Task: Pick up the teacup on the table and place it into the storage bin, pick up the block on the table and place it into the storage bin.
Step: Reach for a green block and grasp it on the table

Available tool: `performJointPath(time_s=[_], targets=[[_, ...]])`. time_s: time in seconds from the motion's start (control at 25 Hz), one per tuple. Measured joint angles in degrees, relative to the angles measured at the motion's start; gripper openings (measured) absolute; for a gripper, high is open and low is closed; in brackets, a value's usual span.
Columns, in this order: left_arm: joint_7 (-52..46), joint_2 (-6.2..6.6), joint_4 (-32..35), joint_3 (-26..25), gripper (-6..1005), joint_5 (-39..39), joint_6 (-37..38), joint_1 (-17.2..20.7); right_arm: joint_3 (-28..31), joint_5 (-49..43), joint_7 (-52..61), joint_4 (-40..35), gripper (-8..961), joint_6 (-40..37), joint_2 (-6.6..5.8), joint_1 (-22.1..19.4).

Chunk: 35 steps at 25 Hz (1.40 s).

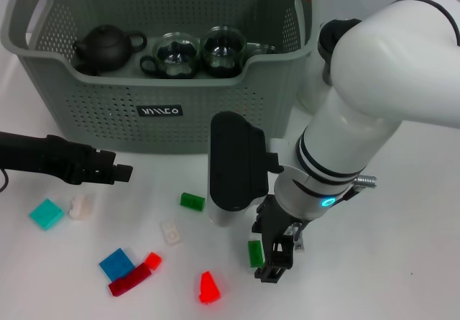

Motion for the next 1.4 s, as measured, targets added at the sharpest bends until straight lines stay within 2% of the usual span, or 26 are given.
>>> performJointPath(time_s=[1.04,1.24,1.4], targets=[[-0.01,0.02,-0.07,0.00,567,0.04,-0.17,0.09,-1.23,1.40,-0.06,0.04,614,1.10,-0.06,0.17],[-0.01,0.02,-0.07,0.01,567,0.05,-0.18,0.06,-1.13,1.46,-0.11,0.08,404,0.86,-0.16,0.18],[-0.01,0.02,-0.07,0.00,567,0.04,-0.18,0.00,-0.93,1.46,-0.12,0.02,390,0.67,-0.18,0.16]])
